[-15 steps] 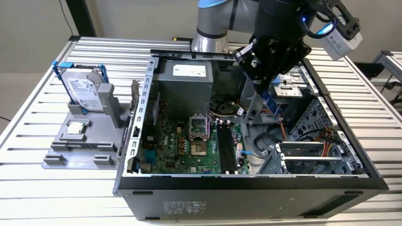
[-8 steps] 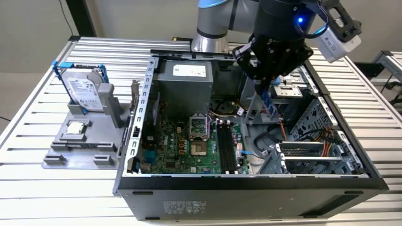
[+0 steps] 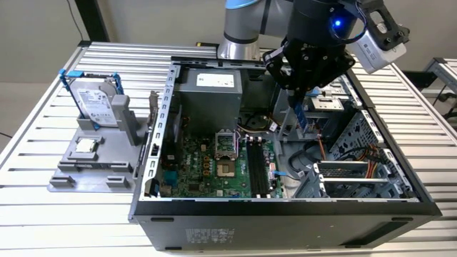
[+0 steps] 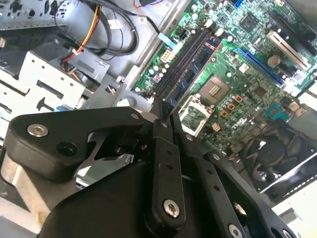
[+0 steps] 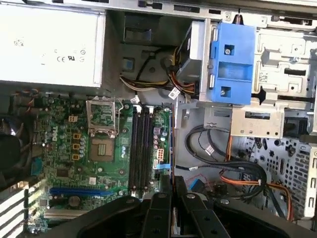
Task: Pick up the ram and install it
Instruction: 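Insert the ram into the slot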
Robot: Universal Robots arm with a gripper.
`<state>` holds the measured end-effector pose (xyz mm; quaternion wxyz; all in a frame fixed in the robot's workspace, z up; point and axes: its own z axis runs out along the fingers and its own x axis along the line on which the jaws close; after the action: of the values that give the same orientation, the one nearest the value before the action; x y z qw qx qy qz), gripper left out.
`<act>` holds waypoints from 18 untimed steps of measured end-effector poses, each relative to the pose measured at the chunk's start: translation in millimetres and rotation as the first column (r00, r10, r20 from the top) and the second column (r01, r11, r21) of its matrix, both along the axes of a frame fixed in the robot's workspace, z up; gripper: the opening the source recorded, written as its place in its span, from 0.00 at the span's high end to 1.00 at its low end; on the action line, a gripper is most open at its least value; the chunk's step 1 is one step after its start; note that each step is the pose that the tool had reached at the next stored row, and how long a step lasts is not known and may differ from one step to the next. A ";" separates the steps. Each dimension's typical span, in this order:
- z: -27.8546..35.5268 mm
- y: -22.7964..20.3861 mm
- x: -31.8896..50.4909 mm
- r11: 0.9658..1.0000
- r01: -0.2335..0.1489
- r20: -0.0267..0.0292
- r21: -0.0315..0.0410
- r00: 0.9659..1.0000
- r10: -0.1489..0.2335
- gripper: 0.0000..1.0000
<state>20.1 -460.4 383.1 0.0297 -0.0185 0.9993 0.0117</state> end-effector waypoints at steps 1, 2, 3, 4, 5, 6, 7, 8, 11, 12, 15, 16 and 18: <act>0.0 0.0 -0.3 1.000 0.004 -0.001 0.007 1.000 -0.004 1.00; 0.0 0.0 -0.5 1.000 0.008 -0.002 0.016 1.000 -0.008 1.00; 0.0 0.0 -0.6 1.000 0.018 -0.002 0.022 1.000 -0.018 1.00; 0.0 0.0 -0.6 0.999 0.028 -0.002 0.022 1.000 -0.028 1.00; -0.1 0.0 -0.6 0.999 0.044 -0.002 0.022 0.999 -0.044 1.00; -0.1 0.0 -0.6 0.998 0.060 -0.002 0.022 0.998 -0.060 1.00; -0.1 0.0 -0.7 0.997 0.074 -0.002 0.022 0.997 -0.074 1.00; -0.1 0.0 -0.7 0.997 0.080 -0.002 0.022 0.997 -0.080 1.00; -0.1 0.0 -0.7 0.996 0.082 -0.002 0.022 0.997 -0.082 1.00; -0.1 0.0 -0.6 0.996 0.083 -0.002 0.022 0.997 -0.083 1.00; -1.4 0.0 -0.4 0.996 0.085 -0.004 0.020 0.996 -0.085 1.00; -2.4 0.0 -0.4 0.996 0.085 -0.006 0.019 0.996 -0.085 1.00; -5.3 0.0 -0.2 0.996 0.085 -0.006 0.018 0.996 -0.085 1.00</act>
<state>20.0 -460.4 377.9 0.0278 0.0242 0.9991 0.0198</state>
